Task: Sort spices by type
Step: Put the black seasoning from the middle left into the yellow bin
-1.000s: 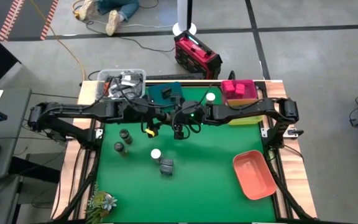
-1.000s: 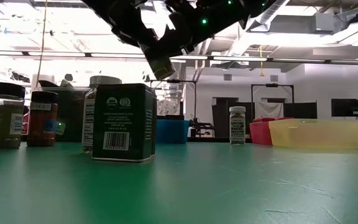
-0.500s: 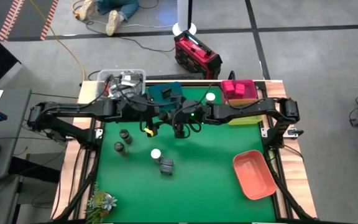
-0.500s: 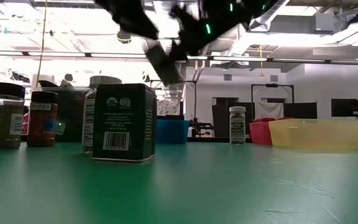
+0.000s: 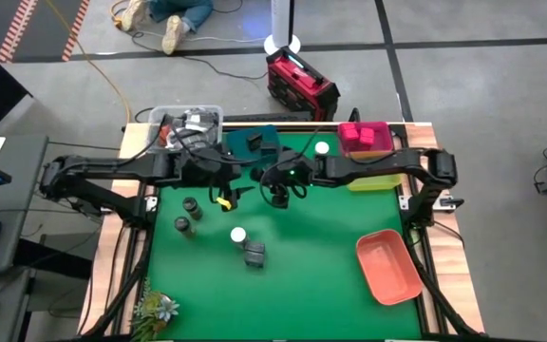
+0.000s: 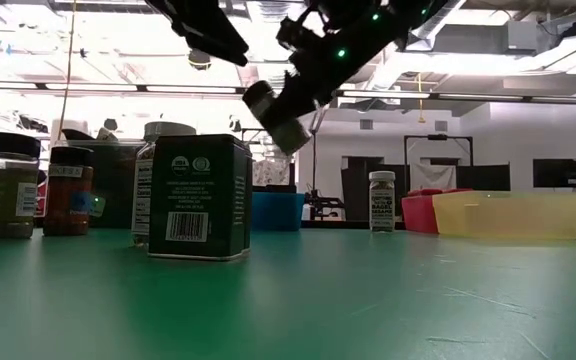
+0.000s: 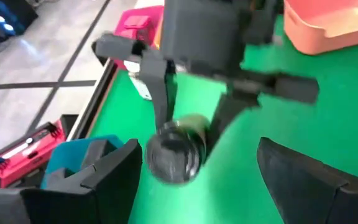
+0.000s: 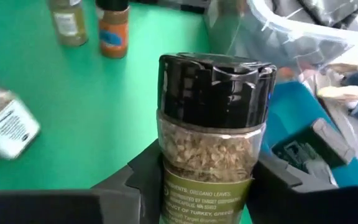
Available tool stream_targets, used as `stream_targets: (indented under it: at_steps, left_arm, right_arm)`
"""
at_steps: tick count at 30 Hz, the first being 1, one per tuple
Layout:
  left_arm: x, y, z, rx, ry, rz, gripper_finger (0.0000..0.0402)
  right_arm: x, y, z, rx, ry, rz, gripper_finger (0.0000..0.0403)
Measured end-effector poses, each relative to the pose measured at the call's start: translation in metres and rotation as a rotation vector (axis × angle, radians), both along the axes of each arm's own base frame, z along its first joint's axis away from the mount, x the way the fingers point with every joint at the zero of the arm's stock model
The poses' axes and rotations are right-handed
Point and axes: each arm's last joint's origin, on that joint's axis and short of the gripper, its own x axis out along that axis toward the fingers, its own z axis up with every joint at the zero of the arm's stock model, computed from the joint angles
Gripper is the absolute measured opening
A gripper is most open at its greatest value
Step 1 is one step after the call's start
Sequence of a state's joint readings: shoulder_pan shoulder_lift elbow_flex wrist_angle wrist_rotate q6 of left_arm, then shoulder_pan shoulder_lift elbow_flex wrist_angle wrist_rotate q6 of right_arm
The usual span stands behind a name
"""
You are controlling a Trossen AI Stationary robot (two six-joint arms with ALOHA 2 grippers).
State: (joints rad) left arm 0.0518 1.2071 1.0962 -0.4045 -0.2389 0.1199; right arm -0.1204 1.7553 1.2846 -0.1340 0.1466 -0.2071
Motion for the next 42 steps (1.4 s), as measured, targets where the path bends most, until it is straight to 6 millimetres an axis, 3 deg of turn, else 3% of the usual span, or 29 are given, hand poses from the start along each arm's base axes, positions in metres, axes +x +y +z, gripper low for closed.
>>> stream_targets:
  at_steps: [5,14,17,23,29,36,42]
  left_arm:
    - [-0.007,-0.009,-0.001,-0.02,0.003,-0.02,0.0306]
    - [-0.025,-0.02,-0.037,-0.047,-0.034,-0.003,0.0306]
    - [-0.034,-0.023,-0.038,-0.068,-0.096,-0.01,0.0306]
    - [-0.054,-0.028,-0.041,-0.086,-0.202,-0.008,0.0306]
    - [-0.056,-0.029,-0.048,-0.113,-0.325,-0.007,0.0306]
    - [-0.047,-0.029,-0.059,-0.103,-0.37,0.003,0.0306]
    - [-0.045,-0.029,-0.064,-0.076,-0.371,-0.005,0.0306]
  right_arm:
    - [-0.02,0.0,0.021,0.034,0.029,-0.021,0.0208]
    - [-0.065,0.001,0.058,0.1,0.072,-0.102,0.0208]
    - [-0.084,0.006,0.06,0.065,0.055,-0.165,0.0208]
    - [-0.134,0.013,0.043,0.063,-0.074,-0.317,0.0208]
    - [-0.174,0.012,0.013,0.059,-0.179,-0.55,0.0208]
    - [-0.197,0.01,-0.02,-0.012,-0.21,-0.812,0.0208]
    - [-0.207,0.009,-0.037,-0.026,-0.246,-0.898,0.0208]
